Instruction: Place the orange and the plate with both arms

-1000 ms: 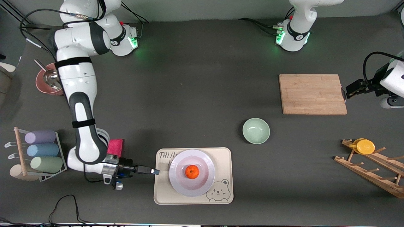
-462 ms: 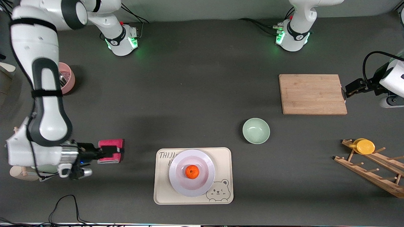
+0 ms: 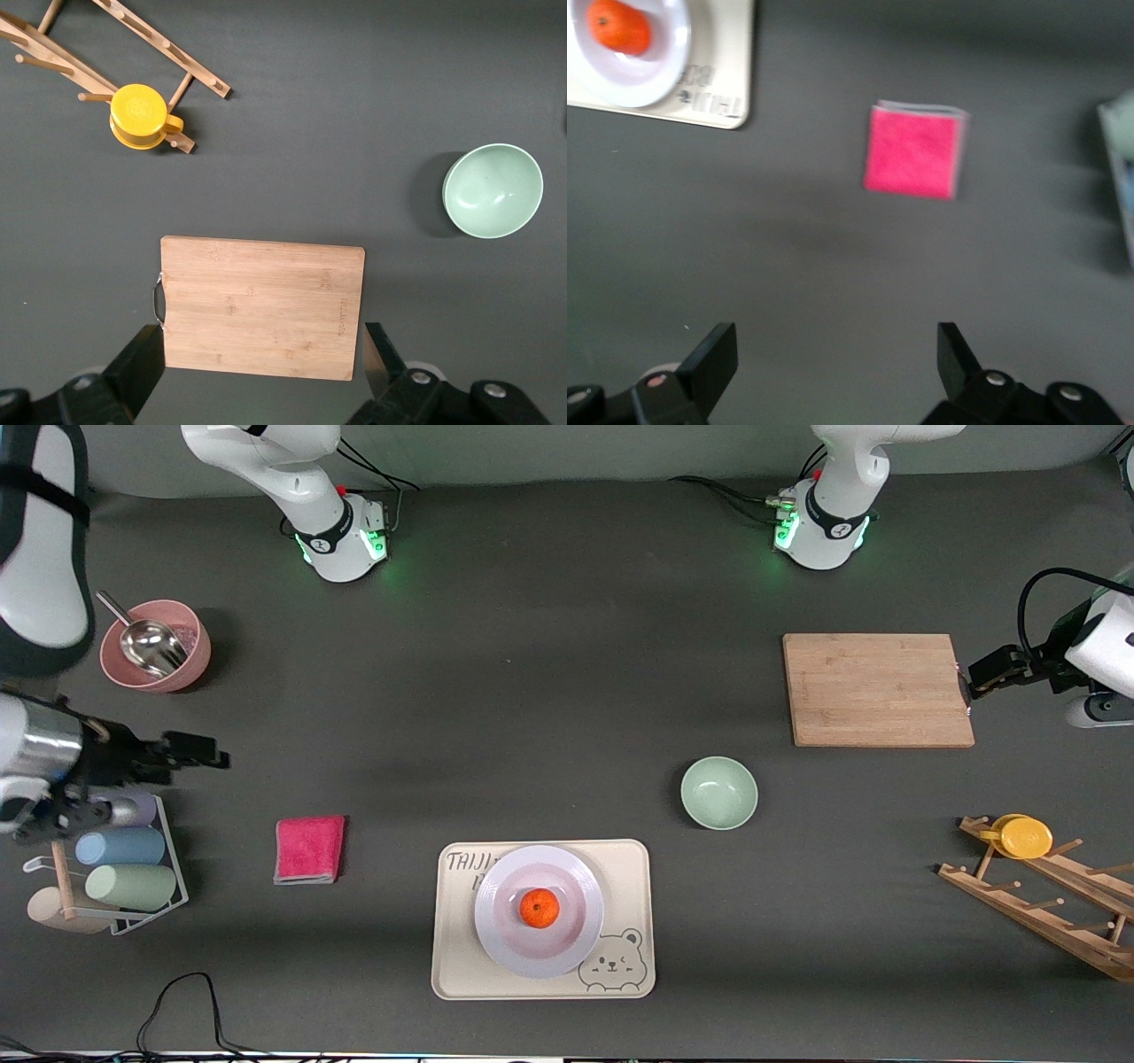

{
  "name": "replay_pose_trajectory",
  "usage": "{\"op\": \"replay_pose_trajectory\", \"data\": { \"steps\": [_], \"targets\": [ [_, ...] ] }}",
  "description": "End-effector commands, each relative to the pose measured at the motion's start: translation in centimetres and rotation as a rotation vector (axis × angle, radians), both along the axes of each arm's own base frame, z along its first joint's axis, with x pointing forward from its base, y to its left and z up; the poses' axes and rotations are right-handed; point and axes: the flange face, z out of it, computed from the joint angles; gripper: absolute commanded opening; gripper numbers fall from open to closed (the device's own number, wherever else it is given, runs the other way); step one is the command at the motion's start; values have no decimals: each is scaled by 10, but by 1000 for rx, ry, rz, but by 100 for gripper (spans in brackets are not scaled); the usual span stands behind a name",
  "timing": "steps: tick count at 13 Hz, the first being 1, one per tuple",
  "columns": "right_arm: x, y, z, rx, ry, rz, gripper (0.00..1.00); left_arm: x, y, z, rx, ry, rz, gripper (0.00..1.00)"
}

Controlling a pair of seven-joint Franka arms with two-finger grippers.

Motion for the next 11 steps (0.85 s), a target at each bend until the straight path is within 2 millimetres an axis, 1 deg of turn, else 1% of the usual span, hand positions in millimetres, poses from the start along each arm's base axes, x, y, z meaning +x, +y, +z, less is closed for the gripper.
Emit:
{"op": "replay_pose_trajectory", "data": {
  "steps": [1, 2, 4, 6, 9, 11],
  "targets": [
    [-31, -5, 30, -78, 21, -123, 100, 0, -2, 7, -10, 7, -14, 100],
    [-39, -8, 40, -106, 5, -127, 100, 0, -2, 6, -10, 9, -15, 100],
    [-48, -13, 53, -139, -18, -155, 100, 0, -2, 7, -10, 7, -15, 100],
    [-47, -16, 56, -137, -57, -163, 100, 0, -2, 7, -10, 6, -15, 100],
    [-47, -21, 46, -134, -83, -170, 100, 0, -2, 9, -10, 3, -14, 100],
    [-49, -27, 51, -135, -86, -172, 100, 0, -2, 9, -10, 4, -15, 100]
  ]
}}
